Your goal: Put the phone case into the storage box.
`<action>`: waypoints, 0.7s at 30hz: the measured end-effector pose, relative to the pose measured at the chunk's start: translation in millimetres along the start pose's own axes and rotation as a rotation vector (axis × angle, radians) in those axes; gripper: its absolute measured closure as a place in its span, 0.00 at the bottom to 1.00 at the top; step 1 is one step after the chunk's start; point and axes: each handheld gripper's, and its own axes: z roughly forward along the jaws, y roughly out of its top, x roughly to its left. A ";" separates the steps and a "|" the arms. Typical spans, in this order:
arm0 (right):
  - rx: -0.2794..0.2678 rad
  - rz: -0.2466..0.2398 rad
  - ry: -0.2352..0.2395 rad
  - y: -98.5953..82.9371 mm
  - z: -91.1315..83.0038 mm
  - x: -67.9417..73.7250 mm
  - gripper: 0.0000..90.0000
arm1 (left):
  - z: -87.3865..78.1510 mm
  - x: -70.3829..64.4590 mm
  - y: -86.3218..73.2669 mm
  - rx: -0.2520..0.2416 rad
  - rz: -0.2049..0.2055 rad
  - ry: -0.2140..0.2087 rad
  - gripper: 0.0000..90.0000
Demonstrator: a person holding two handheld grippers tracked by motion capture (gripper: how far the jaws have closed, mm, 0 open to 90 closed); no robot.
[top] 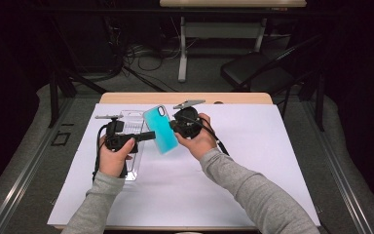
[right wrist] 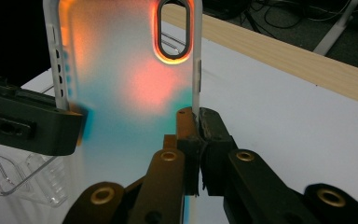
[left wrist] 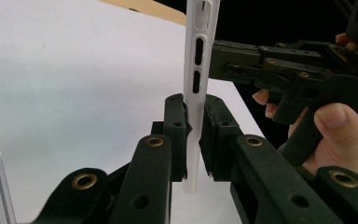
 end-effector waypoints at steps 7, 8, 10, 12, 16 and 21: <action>-0.001 -0.001 0.000 -0.1 0.3 0.2 0.97 | 0.0 0.4 -0.1 -0.002 -0.003 0.004 0.91; -0.001 -0.001 -0.001 -0.1 0.3 0.2 0.97 | 0.1 0.4 -0.2 -0.003 -0.004 0.003 0.91; 0.002 0.002 0.000 -0.3 0.4 0.2 0.97 | 0.1 0.5 -0.2 -0.002 -0.004 0.002 0.91; 0.002 0.003 0.001 -0.4 0.5 0.1 0.97 | 0.0 0.3 -0.2 -0.002 -0.003 0.001 0.91; 0.004 0.004 0.004 -0.3 0.3 0.0 0.97 | -0.4 0.1 -0.3 0.000 -0.005 -0.005 0.91; -0.001 0.001 0.004 -0.3 0.6 -0.3 0.97 | -0.6 0.0 -0.3 -0.002 -0.004 -0.008 0.91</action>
